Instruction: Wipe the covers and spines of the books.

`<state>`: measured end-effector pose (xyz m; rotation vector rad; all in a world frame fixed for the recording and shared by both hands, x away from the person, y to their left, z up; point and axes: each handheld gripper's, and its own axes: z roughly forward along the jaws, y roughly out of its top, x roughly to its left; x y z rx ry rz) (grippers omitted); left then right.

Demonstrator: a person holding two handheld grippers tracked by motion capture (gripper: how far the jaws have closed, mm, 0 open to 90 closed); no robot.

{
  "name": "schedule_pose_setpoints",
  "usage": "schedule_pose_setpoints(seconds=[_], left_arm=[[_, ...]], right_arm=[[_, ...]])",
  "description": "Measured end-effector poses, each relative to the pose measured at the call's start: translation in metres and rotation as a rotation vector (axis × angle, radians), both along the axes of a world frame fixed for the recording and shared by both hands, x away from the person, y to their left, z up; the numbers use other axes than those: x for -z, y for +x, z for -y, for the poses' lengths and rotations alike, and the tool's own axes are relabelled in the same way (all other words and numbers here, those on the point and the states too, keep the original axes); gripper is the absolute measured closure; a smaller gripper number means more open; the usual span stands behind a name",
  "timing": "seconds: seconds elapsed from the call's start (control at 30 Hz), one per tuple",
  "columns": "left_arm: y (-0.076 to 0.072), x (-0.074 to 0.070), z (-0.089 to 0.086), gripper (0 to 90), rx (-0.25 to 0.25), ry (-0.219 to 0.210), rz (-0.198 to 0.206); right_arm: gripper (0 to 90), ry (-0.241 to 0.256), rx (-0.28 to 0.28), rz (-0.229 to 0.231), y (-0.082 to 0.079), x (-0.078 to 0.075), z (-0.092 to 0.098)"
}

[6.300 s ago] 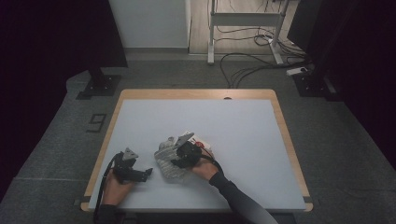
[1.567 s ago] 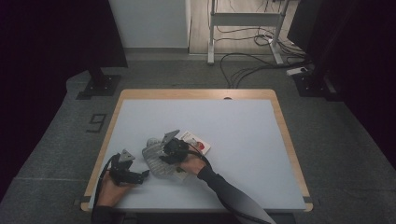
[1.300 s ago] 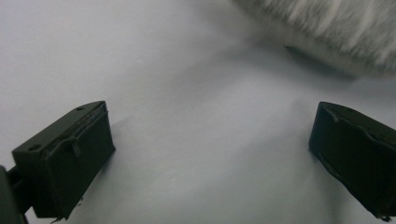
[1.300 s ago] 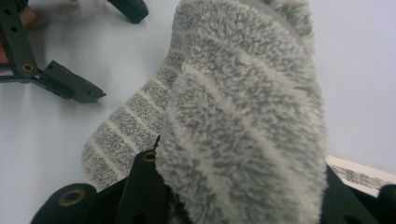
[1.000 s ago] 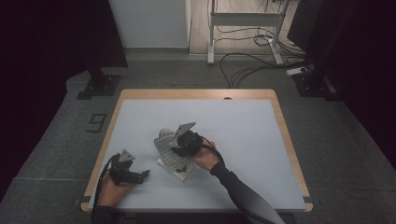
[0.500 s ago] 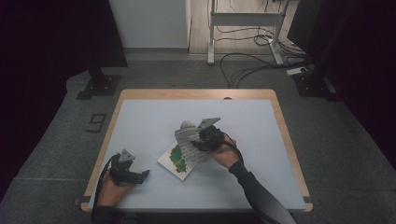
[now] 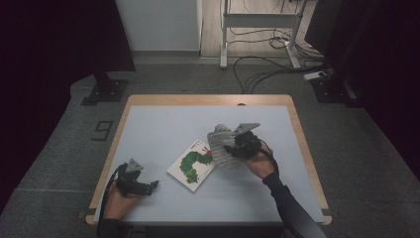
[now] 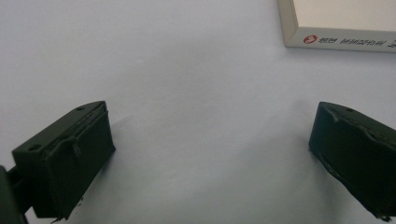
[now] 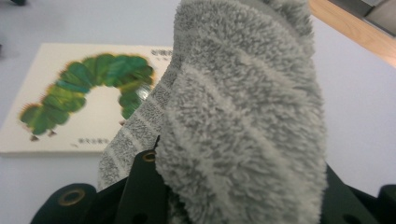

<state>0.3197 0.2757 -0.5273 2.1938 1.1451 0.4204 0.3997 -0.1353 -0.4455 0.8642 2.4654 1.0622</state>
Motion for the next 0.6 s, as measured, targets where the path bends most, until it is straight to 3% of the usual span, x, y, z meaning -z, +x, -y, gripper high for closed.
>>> schedule_pose_setpoints(seconds=[0.43, 0.6], left_arm=[[0.0, 0.0, 0.0, 0.0, 0.001, 0.0, 0.0], [0.0, 0.0, 0.0, 0.0, 0.001, 0.0, 0.0]], right_arm=[[63.2, 0.002, 0.122, -0.004, -0.007, 0.002, 0.062], [63.1, -0.017, 0.158, -0.003, -0.011, 0.005, 0.083]])
